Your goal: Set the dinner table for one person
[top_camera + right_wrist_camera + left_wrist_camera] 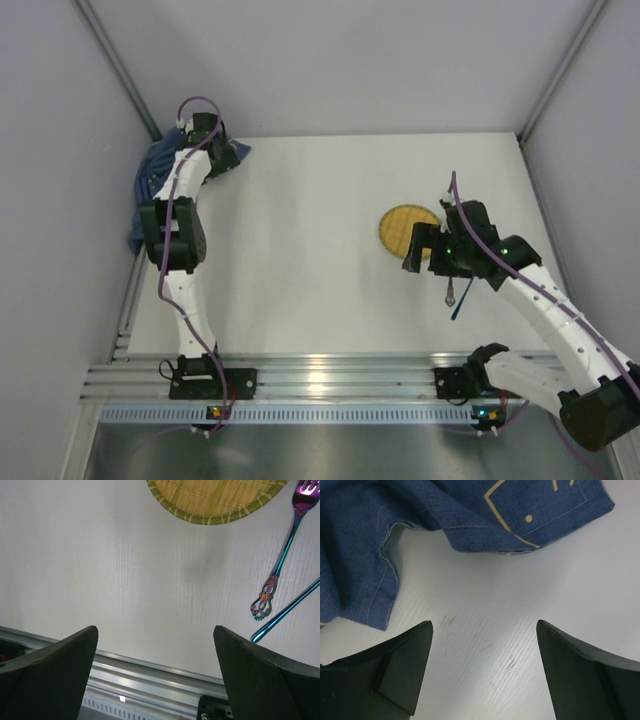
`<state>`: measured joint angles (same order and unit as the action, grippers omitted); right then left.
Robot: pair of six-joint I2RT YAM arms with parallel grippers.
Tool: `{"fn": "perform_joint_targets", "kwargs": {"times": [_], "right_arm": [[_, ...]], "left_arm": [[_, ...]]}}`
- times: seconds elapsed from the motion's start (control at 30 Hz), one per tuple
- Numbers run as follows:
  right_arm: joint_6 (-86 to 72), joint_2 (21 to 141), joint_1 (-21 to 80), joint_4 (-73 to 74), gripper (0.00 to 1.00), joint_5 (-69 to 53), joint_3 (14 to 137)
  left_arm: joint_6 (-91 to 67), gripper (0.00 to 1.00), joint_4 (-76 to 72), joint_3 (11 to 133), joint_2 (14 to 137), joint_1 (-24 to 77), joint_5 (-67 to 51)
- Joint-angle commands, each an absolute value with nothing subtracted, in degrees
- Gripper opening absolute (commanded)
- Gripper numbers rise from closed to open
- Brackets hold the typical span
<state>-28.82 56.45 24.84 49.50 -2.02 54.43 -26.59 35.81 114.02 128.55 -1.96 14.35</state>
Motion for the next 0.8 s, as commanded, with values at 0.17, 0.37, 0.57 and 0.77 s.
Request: {"fn": "perform_joint_targets", "kwargs": {"times": [0.17,0.37,0.57,0.77], "right_arm": [[-26.0,65.3,24.3,49.1,1.00,1.5,61.4],[-24.6,71.6,24.3,48.3,1.00,2.1,64.6],[-22.9,77.2,24.1,48.2,1.00,2.4,67.8],[-21.4,81.7,23.8,48.2,1.00,1.5,70.9]], "left_arm": [[-32.8,0.90,25.7,120.9,134.5,-2.7,14.9],[-33.5,0.87,29.5,133.1,143.0,-2.7,19.3],[-35.4,0.81,29.2,133.9,145.5,-3.4,21.3],[-38.0,0.39,28.5,133.9,147.3,-4.8,17.8]]}}
